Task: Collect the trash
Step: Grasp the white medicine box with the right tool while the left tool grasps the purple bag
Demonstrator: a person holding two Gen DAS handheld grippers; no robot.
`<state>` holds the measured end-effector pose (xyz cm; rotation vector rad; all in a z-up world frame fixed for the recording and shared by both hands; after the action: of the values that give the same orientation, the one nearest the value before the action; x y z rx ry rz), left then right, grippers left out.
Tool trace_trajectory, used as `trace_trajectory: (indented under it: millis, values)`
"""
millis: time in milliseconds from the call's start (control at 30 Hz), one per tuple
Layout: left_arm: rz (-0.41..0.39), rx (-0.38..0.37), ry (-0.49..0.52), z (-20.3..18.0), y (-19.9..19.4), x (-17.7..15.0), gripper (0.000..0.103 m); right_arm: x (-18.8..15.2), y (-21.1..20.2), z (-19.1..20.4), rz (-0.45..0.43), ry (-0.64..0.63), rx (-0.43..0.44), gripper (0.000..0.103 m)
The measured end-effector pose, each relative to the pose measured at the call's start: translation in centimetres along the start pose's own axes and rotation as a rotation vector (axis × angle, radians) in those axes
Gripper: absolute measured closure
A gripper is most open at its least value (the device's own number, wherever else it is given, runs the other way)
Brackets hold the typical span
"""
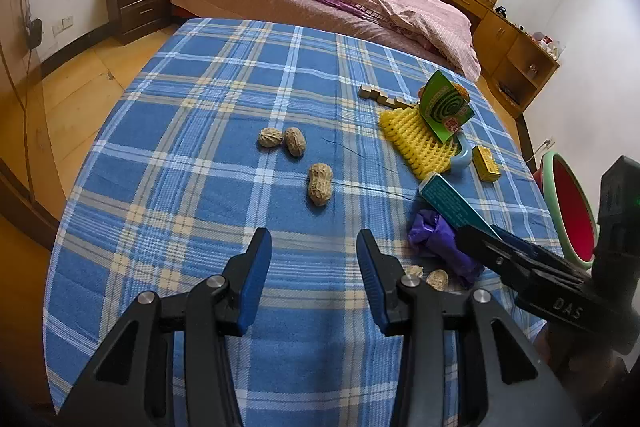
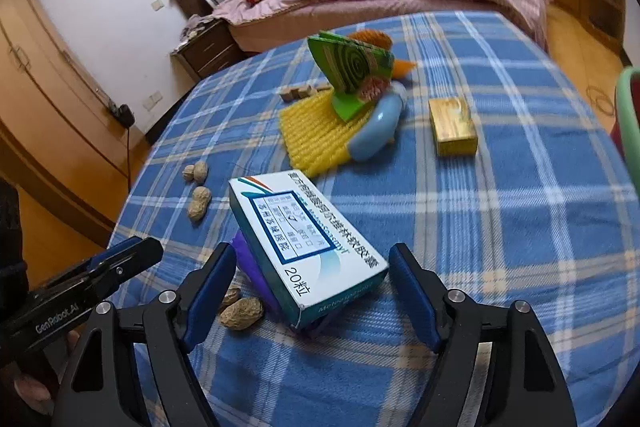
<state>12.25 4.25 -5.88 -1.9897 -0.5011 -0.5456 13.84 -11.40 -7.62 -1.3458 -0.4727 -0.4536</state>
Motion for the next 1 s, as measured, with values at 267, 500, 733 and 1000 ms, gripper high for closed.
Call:
trace_trajectory:
  millis: [267, 500, 733, 1000]
  values:
    - [0.012, -0.037, 0.028, -1.5, 0.3, -0.2, 0.059, 0.0, -1.5, -1.0, -0.036, 0.032, 0.003, 0.036]
    - [0.039, -0.087, 0.087, -4.6, 1.2, -0.5, 0.059, 0.2, -5.4, -3.7, -0.129, 0.085, -0.031, 0.036]
    - [0.072, -0.124, 0.149, -8.3, 3.0, -1.2, 0.057, -0.2, -7.6, -7.4, -0.174, 0.178, -0.076, 0.036]
    - [0.156, -0.142, 0.179, -11.6, 5.7, -2.9, 0.057, -1.0, -8.6, -10.8, -0.183, 0.252, -0.095, 0.036]
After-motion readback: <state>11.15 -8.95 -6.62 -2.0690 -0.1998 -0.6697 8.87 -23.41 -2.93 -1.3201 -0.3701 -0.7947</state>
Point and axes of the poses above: each gripper's, at about its wrist camera, not at the fingertips, and y roughly the way its jaws point, z to its left, x to its top, the point moved 9 cm from there along y, roughly the way its jaws point, and after that the axes turned 14 degrees about -x, right-handed, at the moved point
